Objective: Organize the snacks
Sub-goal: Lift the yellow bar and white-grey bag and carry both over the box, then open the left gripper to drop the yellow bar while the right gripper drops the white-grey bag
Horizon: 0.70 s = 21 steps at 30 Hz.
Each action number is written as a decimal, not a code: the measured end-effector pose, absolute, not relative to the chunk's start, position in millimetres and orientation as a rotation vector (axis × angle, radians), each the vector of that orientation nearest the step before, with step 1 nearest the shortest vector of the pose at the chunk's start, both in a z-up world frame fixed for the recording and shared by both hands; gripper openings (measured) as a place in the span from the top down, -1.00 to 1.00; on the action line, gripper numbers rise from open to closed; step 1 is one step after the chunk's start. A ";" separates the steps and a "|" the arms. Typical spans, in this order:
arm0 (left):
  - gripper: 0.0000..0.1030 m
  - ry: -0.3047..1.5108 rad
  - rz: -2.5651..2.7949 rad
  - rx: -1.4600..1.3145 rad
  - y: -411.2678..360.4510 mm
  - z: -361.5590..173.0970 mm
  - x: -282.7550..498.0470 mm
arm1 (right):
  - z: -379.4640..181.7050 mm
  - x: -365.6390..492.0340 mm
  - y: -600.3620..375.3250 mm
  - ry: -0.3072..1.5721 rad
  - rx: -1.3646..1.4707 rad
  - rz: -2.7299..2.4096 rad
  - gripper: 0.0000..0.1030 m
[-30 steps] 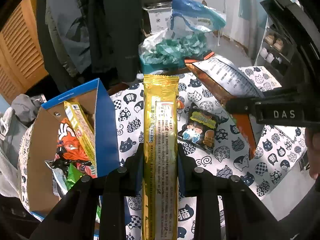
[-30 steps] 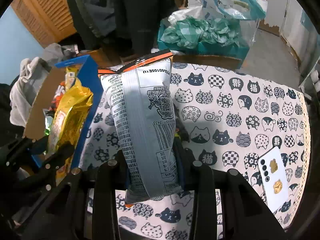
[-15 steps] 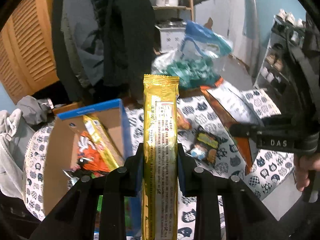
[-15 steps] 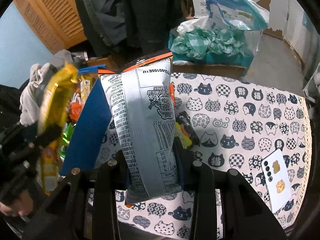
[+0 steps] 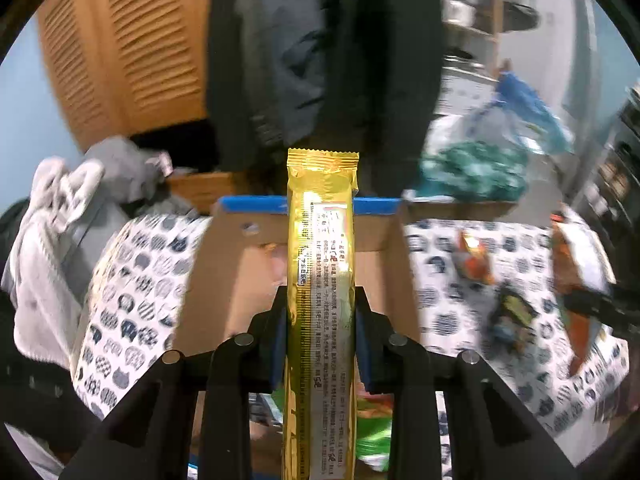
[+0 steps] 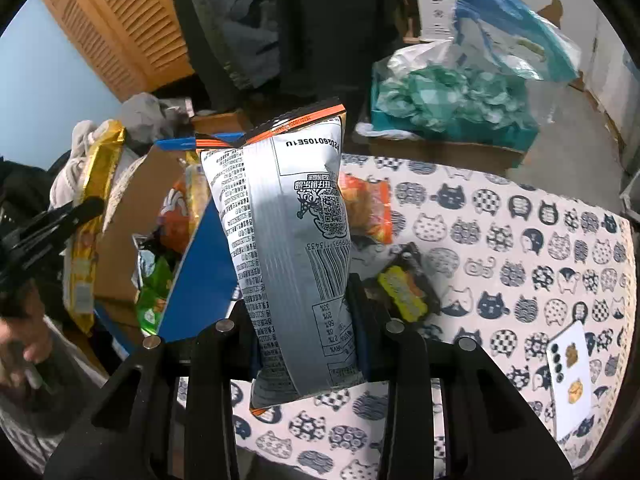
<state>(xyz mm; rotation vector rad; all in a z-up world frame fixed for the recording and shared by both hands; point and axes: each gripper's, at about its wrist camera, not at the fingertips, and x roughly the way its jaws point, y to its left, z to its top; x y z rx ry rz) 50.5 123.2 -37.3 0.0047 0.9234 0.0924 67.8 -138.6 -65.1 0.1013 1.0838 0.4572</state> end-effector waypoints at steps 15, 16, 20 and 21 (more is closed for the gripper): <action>0.44 1.089 0.216 -0.065 192.3 -107.9 61.5 | -62.7 74.9 -75.7 1.102 0.049 0.553 0.35; 0.44 1.097 0.217 -0.071 194.8 -111.4 62.9 | -62.9 75.1 -72.7 1.103 0.046 0.556 0.35; 0.43 1.121 0.224 -0.084 201.3 -121.2 68.1 | -64.4 76.1 -57.2 1.113 0.030 0.575 0.35; 0.43 1.126 0.224 -0.089 203.1 -123.4 68.9 | -64.8 76.0 -53.3 1.116 0.025 0.580 0.35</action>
